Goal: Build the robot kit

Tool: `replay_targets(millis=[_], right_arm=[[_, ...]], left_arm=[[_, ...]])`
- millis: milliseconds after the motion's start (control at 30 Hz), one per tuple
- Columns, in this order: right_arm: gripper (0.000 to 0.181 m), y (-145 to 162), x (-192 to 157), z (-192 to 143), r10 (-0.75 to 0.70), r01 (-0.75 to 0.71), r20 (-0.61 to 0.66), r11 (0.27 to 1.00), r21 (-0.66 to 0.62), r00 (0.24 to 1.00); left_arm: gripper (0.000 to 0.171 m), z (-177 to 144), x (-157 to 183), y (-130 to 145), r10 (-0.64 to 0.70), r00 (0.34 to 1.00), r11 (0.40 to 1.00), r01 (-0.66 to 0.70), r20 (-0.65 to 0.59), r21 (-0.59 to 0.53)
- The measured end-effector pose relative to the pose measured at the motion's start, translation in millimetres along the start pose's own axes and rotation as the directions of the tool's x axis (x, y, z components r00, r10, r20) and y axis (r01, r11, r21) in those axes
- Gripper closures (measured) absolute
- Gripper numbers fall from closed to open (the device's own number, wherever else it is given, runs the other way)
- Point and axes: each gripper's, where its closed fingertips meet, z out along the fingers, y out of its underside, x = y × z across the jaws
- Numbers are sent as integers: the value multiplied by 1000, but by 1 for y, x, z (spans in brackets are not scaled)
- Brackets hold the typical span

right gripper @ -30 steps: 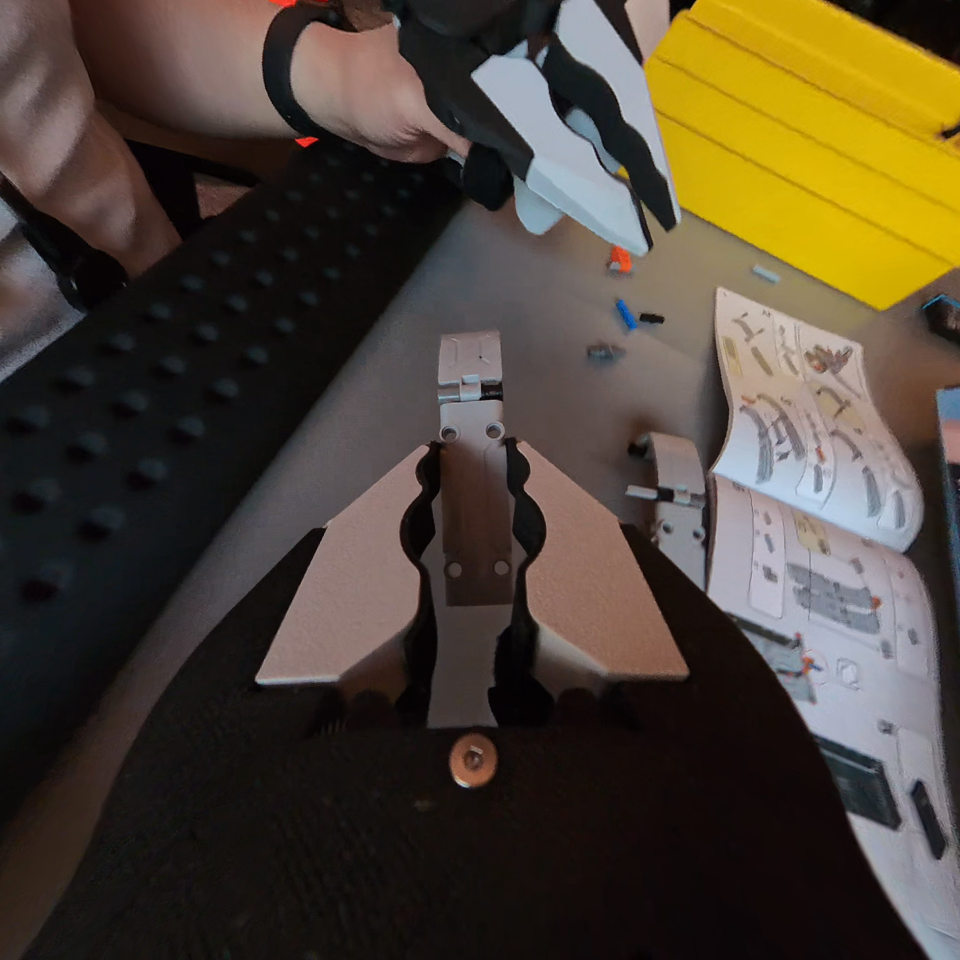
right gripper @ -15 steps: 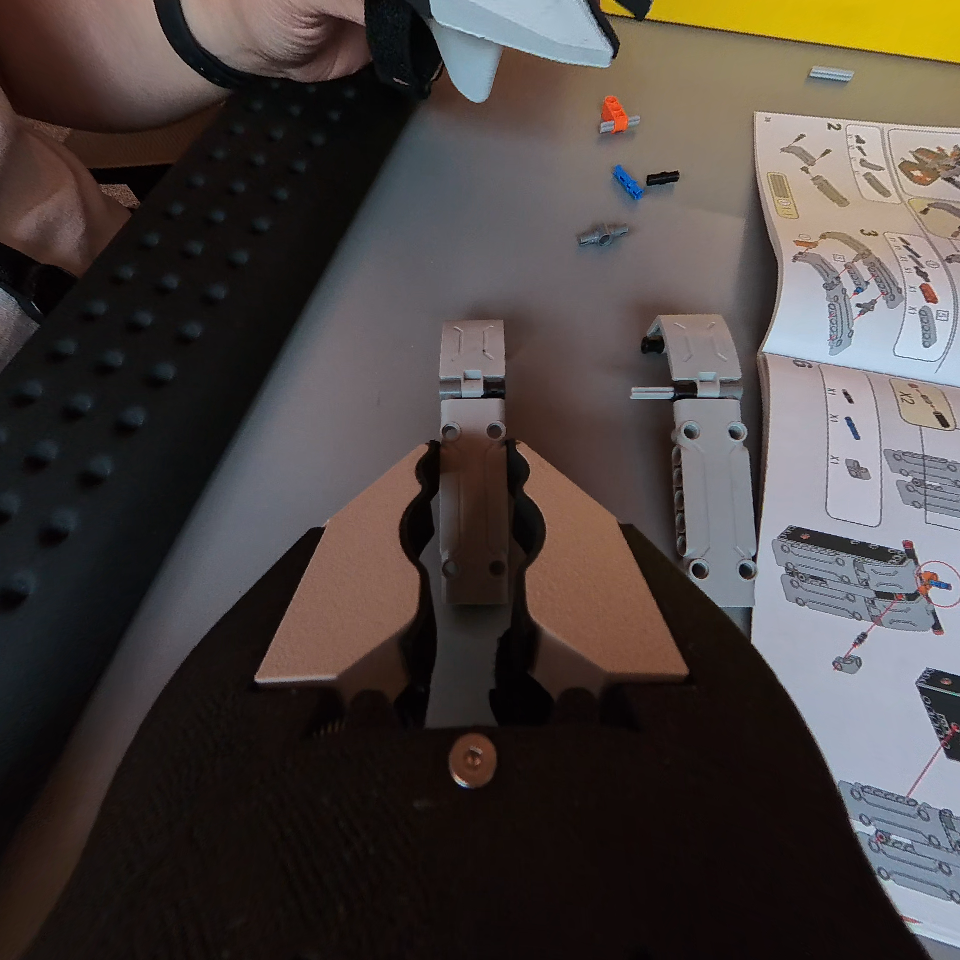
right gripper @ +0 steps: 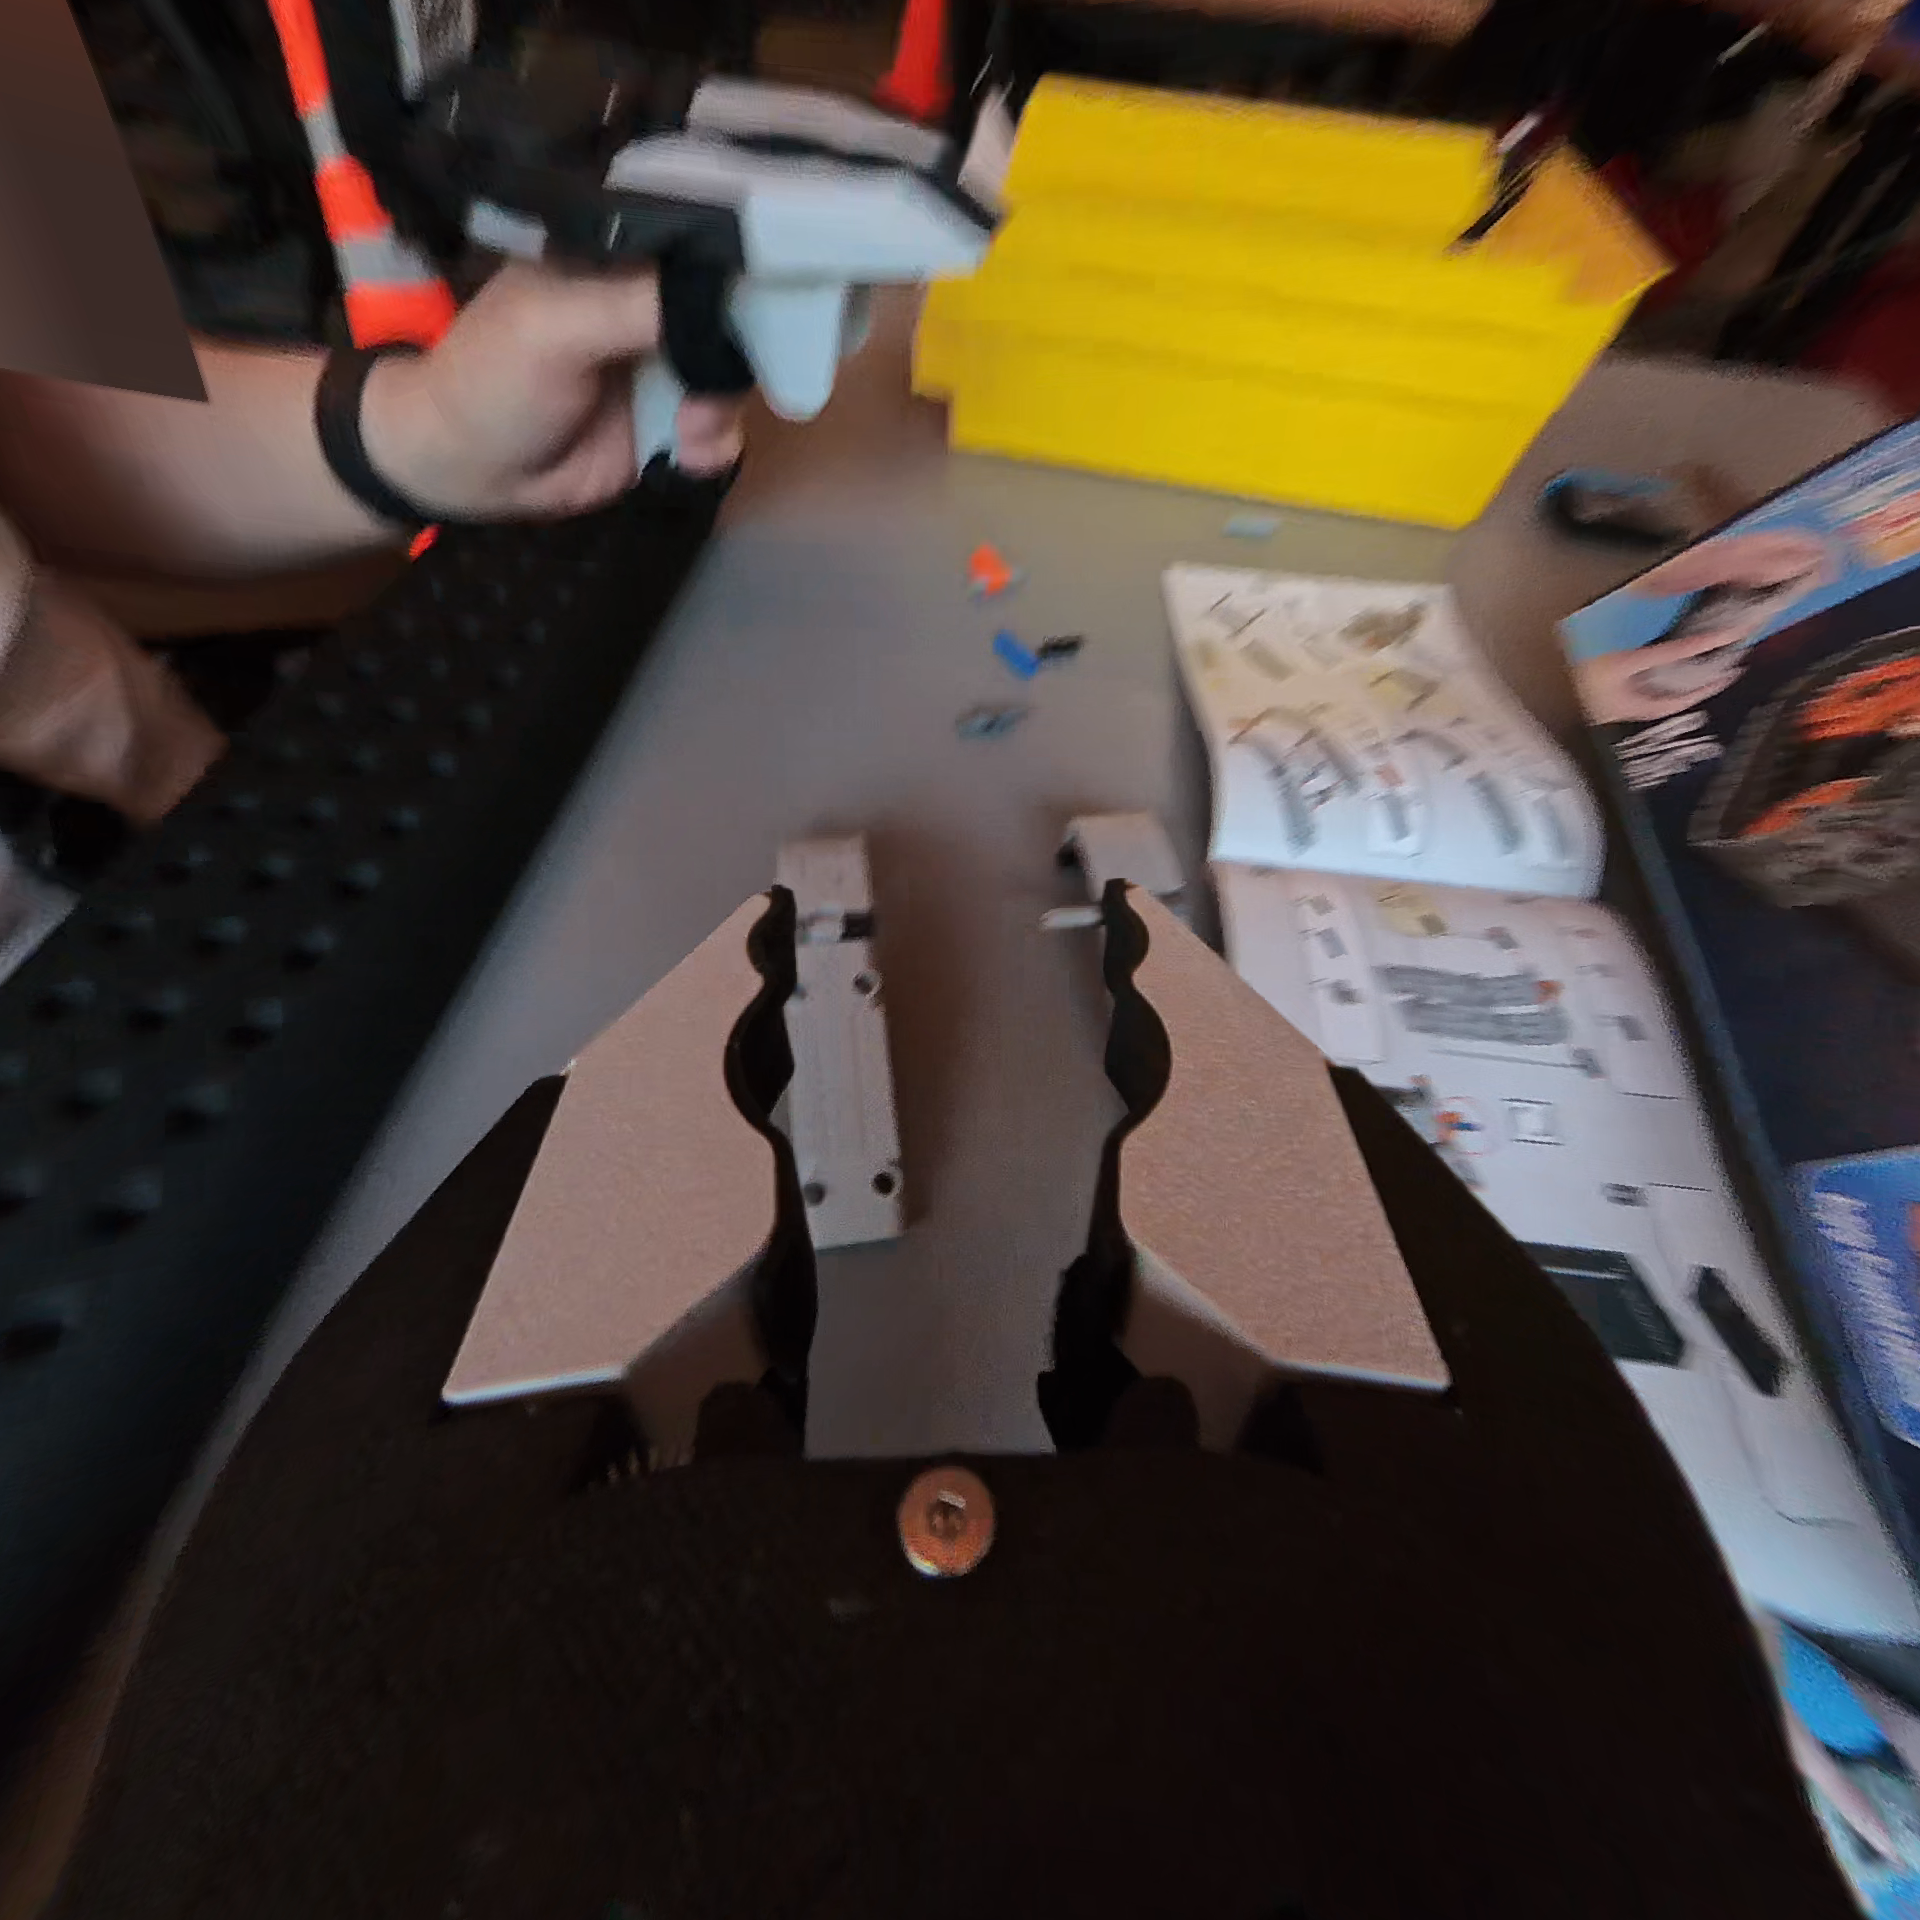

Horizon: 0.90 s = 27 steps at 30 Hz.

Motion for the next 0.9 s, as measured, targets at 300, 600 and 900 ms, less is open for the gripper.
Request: replay_targets(millis=[300,600,900], right_arm=[[145,-47,51,-56,30,78,-366,958,275,930],[153,-42,60,-58,4,115,-440,963,244,898],[154,-35,62,-51,-17,120,-451,972,202,892]], left_arm=[[140,7,8,12,3,999,998,-6,-48,-61],[159,4,-41,27,-39,992,988,56,123,-142],[163,13,-19,40,168,983,960,-145,78,-238]])
